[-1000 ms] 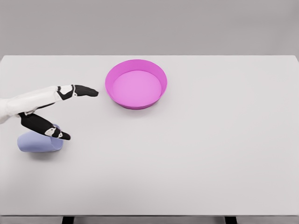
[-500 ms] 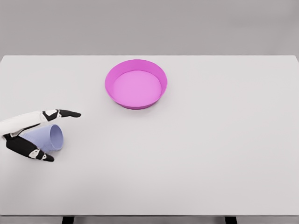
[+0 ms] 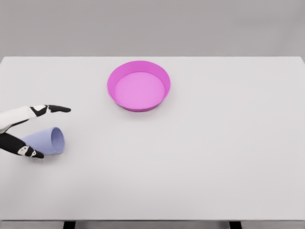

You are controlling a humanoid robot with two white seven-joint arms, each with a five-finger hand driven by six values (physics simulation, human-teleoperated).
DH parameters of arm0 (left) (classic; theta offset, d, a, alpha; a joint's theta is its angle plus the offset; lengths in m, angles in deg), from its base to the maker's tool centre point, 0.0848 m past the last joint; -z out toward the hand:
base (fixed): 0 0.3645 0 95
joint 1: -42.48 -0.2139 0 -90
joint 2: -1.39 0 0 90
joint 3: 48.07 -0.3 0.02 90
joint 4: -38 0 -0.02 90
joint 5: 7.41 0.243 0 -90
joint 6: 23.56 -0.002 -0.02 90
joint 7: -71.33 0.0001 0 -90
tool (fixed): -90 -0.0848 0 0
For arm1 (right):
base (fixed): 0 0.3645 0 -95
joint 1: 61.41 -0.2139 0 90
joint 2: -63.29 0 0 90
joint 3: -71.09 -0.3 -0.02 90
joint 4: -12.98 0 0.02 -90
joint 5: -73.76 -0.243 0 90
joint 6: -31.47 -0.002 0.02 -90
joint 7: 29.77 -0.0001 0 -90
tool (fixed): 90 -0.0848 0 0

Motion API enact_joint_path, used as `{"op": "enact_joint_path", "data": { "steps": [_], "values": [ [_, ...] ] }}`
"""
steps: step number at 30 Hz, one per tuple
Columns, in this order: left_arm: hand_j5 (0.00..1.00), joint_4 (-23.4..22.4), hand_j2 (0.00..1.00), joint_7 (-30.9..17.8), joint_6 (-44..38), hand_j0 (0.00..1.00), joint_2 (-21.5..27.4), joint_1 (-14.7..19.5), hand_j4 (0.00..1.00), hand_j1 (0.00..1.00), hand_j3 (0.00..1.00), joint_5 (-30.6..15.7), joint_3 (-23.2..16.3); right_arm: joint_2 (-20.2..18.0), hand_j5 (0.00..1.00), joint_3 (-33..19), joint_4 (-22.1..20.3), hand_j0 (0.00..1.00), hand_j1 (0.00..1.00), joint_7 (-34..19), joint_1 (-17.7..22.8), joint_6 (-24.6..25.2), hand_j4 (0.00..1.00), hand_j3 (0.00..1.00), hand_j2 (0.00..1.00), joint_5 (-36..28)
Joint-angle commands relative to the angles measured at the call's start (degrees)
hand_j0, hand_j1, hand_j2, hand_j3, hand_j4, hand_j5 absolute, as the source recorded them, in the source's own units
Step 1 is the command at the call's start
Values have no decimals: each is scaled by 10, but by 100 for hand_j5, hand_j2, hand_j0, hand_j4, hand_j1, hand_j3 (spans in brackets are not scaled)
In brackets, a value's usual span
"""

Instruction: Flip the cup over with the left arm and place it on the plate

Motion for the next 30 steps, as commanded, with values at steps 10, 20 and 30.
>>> {"op": "enact_joint_path", "data": {
  "steps": [10, 20, 30],
  "values": [
    [100, 1, 100, 4, 7, 100, 37, -2, 100, 100, 100, -46, 21, 0, 100, 0, 0, 100, 100, 0, 0, 0, 100, 100, 100, 0],
    [100, 0, 100, -1, -96, 100, -15, -25, 100, 100, 100, -29, 16, 0, 100, 0, 0, 100, 100, 0, 0, 0, 100, 100, 100, 1],
    [100, -1, 100, 3, -131, 100, -33, -33, 100, 100, 100, 20, 14, 0, 100, 0, 0, 100, 100, 0, 0, 0, 100, 100, 100, 0]
  ]
}}
